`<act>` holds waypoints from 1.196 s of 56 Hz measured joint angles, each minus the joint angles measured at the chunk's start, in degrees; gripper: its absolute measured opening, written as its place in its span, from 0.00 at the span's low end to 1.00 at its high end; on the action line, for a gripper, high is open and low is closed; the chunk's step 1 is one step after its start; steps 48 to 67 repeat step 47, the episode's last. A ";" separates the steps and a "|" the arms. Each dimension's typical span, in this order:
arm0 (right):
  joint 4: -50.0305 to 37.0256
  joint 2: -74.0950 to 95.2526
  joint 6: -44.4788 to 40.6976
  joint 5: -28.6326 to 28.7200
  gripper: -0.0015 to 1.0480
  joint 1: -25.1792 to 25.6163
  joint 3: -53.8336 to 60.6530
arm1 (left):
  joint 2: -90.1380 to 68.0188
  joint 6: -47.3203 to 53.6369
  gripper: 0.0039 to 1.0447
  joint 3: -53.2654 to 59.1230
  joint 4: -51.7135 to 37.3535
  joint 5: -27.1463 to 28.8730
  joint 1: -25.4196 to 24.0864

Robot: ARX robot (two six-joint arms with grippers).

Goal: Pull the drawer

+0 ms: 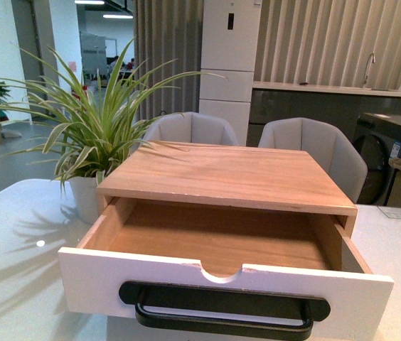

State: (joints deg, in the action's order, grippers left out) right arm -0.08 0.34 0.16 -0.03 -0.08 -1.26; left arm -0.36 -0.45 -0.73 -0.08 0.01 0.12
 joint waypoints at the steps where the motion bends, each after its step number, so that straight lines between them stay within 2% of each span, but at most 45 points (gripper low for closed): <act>1: 0.00 0.00 0.00 0.00 0.50 0.00 0.00 | 0.00 -0.02 0.55 0.00 0.00 0.00 0.00; 13: 0.00 0.00 0.00 0.00 0.85 0.00 0.00 | 0.00 -0.02 0.90 0.00 0.00 0.00 0.00; 15: 0.00 0.00 0.00 0.00 0.90 0.00 0.00 | 0.00 0.00 0.94 0.00 0.00 0.00 0.00; 17: 0.00 0.00 0.02 0.00 0.93 0.00 0.00 | 0.00 0.15 0.94 0.00 0.00 0.00 0.00; 67: 0.00 0.00 0.00 0.00 0.91 0.00 0.00 | 0.00 0.15 0.93 0.00 0.00 0.00 0.00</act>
